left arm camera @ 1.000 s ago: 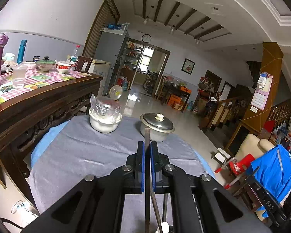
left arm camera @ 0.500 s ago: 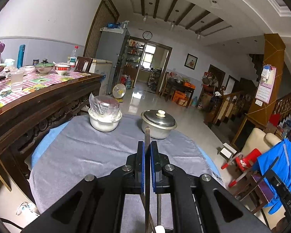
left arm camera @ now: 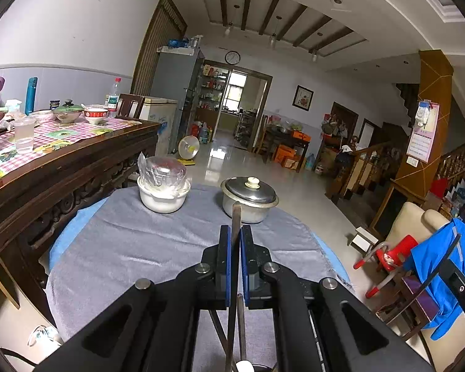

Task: Organize utensils
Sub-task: 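Lift both held chopsticks upright and carry them over the metal cup, then lower both held chopsticks down into the metal cup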

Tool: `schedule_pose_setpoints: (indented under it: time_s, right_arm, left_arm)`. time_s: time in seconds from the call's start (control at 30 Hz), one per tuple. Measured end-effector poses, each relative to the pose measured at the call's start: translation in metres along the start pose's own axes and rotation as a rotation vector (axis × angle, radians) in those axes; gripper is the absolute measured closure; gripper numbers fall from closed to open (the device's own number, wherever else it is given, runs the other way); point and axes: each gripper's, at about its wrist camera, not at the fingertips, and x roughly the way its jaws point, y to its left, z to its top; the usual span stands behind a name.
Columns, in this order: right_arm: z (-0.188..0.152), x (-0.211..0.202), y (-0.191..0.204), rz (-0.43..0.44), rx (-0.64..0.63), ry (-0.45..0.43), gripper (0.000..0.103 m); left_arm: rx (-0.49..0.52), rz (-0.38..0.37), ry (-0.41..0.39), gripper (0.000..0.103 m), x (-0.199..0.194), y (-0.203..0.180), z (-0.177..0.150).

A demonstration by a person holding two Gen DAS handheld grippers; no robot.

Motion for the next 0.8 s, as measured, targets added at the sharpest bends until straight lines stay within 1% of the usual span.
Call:
schedule_pose_setpoints:
  time_s: [0.17,0.3,0.47,0.7,0.8]
  right_arm:
    - [0.003,-0.008,0.006,0.03,0.004,-0.009,0.096]
    - [0.004,-0.014,0.012,0.049,0.0,-0.018,0.096]
    - [0.002,-0.008,0.024,0.068,-0.006,-0.01,0.096]
    - [-0.004,0.002,0.028,0.101,0.006,0.028,0.096]
    - [-0.01,0.01,0.032,0.113,-0.006,0.07,0.096]
  left_arm:
    - [-0.026,-0.015,-0.005,0.097,-0.007,0.002,0.004]
    - [-0.047,-0.033,-0.026,0.097,-0.015,0.005,0.009]
    - [-0.043,-0.046,-0.048,0.097,-0.017,0.001,0.013]
    - [-0.054,-0.047,-0.007,0.097,-0.007,0.003,0.004]
    - [-0.044,-0.051,0.01,0.097,-0.005,0.0,0.0]
